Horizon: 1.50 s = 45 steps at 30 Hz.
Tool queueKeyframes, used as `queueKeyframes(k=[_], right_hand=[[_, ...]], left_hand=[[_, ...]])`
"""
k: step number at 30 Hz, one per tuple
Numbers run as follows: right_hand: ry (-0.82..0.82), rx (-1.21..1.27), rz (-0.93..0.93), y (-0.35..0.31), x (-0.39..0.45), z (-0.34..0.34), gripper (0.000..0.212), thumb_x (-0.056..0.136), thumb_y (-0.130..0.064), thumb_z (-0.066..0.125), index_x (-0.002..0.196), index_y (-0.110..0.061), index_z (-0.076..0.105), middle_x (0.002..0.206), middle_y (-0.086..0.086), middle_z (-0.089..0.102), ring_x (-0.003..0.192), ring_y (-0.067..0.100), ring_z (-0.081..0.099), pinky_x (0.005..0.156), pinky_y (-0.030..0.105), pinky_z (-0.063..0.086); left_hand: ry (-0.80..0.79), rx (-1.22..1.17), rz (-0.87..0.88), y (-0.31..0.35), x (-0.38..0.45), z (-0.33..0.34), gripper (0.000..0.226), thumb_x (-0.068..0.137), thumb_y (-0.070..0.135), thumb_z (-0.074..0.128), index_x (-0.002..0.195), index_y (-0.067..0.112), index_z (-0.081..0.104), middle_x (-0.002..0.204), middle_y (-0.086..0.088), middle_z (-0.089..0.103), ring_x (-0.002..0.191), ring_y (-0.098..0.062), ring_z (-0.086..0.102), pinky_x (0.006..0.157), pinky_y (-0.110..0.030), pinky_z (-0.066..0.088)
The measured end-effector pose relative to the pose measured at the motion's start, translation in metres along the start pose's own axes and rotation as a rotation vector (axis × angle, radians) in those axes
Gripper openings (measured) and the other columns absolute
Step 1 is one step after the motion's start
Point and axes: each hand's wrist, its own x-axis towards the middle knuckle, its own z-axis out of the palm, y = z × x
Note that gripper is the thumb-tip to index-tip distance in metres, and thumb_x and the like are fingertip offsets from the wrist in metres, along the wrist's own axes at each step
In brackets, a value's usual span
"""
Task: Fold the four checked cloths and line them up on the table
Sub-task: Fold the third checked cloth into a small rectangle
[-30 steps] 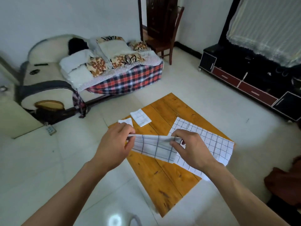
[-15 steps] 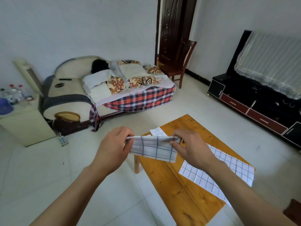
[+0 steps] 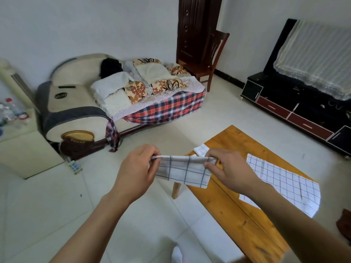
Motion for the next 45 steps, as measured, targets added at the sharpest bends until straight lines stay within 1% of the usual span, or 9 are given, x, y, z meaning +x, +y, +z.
queueKeyframes(k=[4, 9, 15, 20, 24, 30, 35, 39, 45], right_hand=[[-0.008, -0.021, -0.004, 0.009, 0.060, 0.017, 0.010, 0.097, -0.039, 0.053, 0.095, -0.030, 0.055, 0.088, -0.013, 0.059, 0.080, 0.007, 0.053, 0.066, 0.021, 0.048], [0.034, 0.090, 0.024, 0.025, 0.138, 0.035, 0.009, 0.097, -0.036, 0.056, 0.095, -0.027, 0.057, 0.089, -0.011, 0.061, 0.081, 0.008, 0.056, 0.066, 0.013, 0.044], [0.083, 0.117, 0.094, 0.049, 0.206, 0.035, 0.010, 0.097, -0.038, 0.054, 0.094, -0.030, 0.057, 0.088, -0.014, 0.060, 0.080, 0.007, 0.056, 0.069, 0.023, 0.051], [0.172, 0.103, 0.251, 0.072, 0.233, 0.026, 0.006, 0.096, -0.030, 0.059, 0.091, -0.031, 0.055, 0.083, -0.020, 0.055, 0.076, 0.003, 0.057, 0.060, 0.013, 0.043], [0.248, 0.055, 0.359, 0.087, 0.249, 0.034, 0.008, 0.093, -0.024, 0.065, 0.089, -0.028, 0.061, 0.079, -0.017, 0.060, 0.071, 0.000, 0.057, 0.056, 0.014, 0.043], [0.352, 0.015, 0.556, 0.079, 0.272, 0.039, 0.007, 0.092, -0.027, 0.065, 0.086, -0.027, 0.061, 0.078, -0.019, 0.060, 0.072, 0.001, 0.057, 0.061, 0.024, 0.050], [0.545, 0.025, 0.742, 0.080, 0.273, 0.024, 0.012, 0.092, -0.017, 0.066, 0.086, -0.026, 0.060, 0.073, -0.014, 0.059, 0.072, 0.008, 0.057, 0.063, 0.027, 0.048], [0.631, 0.043, 0.859, 0.108, 0.263, 0.023, 0.012, 0.092, -0.017, 0.066, 0.085, -0.023, 0.060, 0.073, -0.010, 0.060, 0.072, 0.012, 0.058, 0.067, 0.037, 0.051], [0.708, 0.119, 0.955, 0.177, 0.250, 0.028, 0.019, 0.093, -0.016, 0.063, 0.078, -0.023, 0.054, 0.075, -0.009, 0.061, 0.073, 0.014, 0.058, 0.066, 0.042, 0.052]], left_hand=[[-0.045, 0.003, -0.047, -0.043, 0.036, 0.007, 0.011, 0.096, 0.020, 0.058, 0.092, 0.028, 0.051, 0.085, 0.015, 0.050, 0.077, -0.009, 0.050, 0.064, -0.029, 0.043], [-0.117, 0.080, -0.053, -0.091, 0.102, 0.003, 0.013, 0.096, 0.022, 0.059, 0.090, 0.030, 0.050, 0.084, 0.017, 0.050, 0.077, -0.007, 0.050, 0.063, -0.029, 0.044], [-0.227, 0.189, 0.098, -0.130, 0.197, 0.001, 0.008, 0.095, 0.022, 0.059, 0.092, 0.023, 0.052, 0.085, 0.011, 0.050, 0.073, -0.014, 0.046, 0.058, -0.033, 0.040], [-0.288, 0.102, 0.176, -0.154, 0.260, 0.039, 0.012, 0.097, 0.026, 0.056, 0.090, 0.026, 0.046, 0.085, 0.009, 0.050, 0.074, -0.015, 0.048, 0.056, -0.036, 0.044], [-0.364, 0.006, 0.268, -0.178, 0.302, 0.073, 0.015, 0.096, 0.023, 0.058, 0.086, 0.022, 0.047, 0.079, 0.010, 0.047, 0.069, -0.011, 0.043, 0.058, -0.028, 0.032], [-0.470, -0.210, 0.350, -0.212, 0.375, 0.103, 0.009, 0.097, 0.026, 0.058, 0.091, 0.024, 0.053, 0.082, 0.013, 0.055, 0.073, -0.006, 0.053, 0.059, -0.023, 0.042], [-0.525, -0.367, 0.454, -0.195, 0.427, 0.145, 0.014, 0.095, 0.023, 0.064, 0.091, 0.030, 0.052, 0.083, 0.014, 0.057, 0.073, -0.006, 0.056, 0.061, -0.012, 0.039], [-0.588, -0.421, 0.508, -0.176, 0.445, 0.189, 0.010, 0.095, 0.025, 0.064, 0.093, 0.028, 0.054, 0.084, 0.015, 0.058, 0.074, -0.007, 0.058, 0.062, -0.021, 0.051], [-0.659, -0.397, 0.484, -0.139, 0.464, 0.265, 0.011, 0.095, 0.025, 0.063, 0.089, 0.027, 0.054, 0.080, 0.014, 0.059, 0.071, -0.008, 0.057, 0.060, -0.031, 0.052]])
